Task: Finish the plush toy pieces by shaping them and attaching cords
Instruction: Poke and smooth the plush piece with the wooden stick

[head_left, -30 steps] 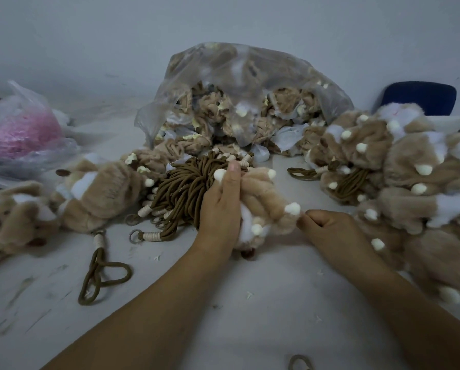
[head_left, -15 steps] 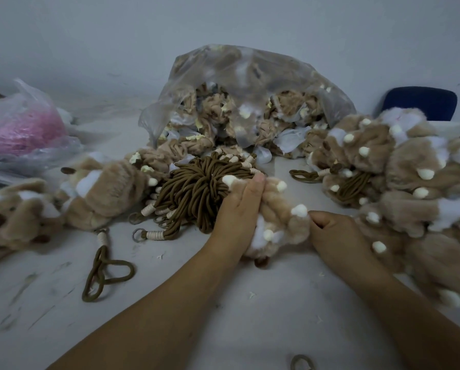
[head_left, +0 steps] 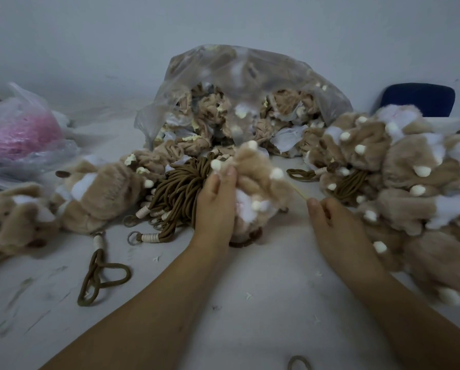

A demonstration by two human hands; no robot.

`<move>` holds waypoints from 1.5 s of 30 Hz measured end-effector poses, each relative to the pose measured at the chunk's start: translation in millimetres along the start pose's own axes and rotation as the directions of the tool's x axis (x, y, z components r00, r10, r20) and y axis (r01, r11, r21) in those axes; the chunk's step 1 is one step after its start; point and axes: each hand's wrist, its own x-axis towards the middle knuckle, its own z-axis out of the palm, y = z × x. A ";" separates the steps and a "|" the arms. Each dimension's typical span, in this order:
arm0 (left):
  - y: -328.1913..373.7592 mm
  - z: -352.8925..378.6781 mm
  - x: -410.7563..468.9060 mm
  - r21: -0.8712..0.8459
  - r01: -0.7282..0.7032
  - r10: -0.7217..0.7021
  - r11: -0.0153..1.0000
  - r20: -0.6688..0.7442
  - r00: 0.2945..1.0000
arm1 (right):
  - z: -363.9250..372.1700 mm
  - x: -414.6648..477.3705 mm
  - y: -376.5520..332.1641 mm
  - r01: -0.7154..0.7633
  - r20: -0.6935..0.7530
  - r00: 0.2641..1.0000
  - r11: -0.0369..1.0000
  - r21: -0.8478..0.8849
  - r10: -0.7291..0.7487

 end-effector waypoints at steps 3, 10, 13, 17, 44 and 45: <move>-2.6 1.6 -2.5 0.072 0.014 -0.023 0.997 0.121 0.992 | -0.9 -3.6 -2.5 0.120 -0.121 0.987 0.989 0.086 -0.110; -9.2 4.0 -13.3 0.304 -0.157 0.002 0.940 0.454 0.891 | -2.0 -10.8 -13.2 0.097 0.224 0.957 0.929 0.356 -0.185; -10.8 0.4 -10.6 0.296 -0.165 0.019 0.941 0.441 0.898 | 1.1 -5.2 -5.8 0.037 0.126 0.989 0.944 0.327 -0.082; -14.8 0.5 -5.9 0.342 -0.032 -0.117 0.939 0.405 0.907 | 1.9 3.7 1.5 -0.021 -0.041 0.998 0.827 0.562 0.054; -8.7 9.9 -13.1 0.436 -0.355 0.114 0.827 0.487 0.866 | -6.5 -9.2 -17.1 0.286 -0.074 0.957 0.882 0.375 -0.280; -9.8 10.1 -13.8 0.445 -0.373 0.117 0.814 0.503 0.856 | -5.8 -9.0 -16.8 0.330 -0.066 0.943 0.887 0.323 -0.326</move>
